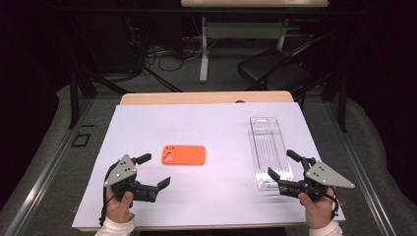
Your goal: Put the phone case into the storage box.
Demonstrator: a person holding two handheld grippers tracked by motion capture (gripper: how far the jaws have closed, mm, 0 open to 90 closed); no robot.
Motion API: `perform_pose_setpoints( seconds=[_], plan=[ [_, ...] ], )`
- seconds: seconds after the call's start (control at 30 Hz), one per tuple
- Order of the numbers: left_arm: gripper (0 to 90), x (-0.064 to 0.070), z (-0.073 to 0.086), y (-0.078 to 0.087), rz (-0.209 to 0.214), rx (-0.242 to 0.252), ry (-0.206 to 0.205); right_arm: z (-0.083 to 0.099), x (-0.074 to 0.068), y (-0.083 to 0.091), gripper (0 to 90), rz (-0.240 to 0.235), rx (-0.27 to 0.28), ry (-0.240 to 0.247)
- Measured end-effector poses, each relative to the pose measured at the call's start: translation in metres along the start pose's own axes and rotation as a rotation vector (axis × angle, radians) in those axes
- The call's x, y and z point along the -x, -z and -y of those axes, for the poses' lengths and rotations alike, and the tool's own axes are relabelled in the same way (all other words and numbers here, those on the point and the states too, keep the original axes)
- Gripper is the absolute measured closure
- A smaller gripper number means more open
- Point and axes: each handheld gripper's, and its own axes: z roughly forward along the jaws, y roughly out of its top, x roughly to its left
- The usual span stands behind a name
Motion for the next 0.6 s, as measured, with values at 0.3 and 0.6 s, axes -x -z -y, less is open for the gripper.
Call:
perform_pose_setpoints(
  seconds=[0.3,0.6],
  plan=[
    [0.5,-0.001,0.0015,0.0017,-0.004,0.001,0.017,0.0032,-0.002,-0.0045,14.7,-0.014,-0.028,0.011],
    [0.5,-0.0045,0.0037,-0.0026,-0.02,-0.066,0.06,0.0049,-0.0022,-0.009,14.6,-0.025,-0.035,0.01]
  ],
)
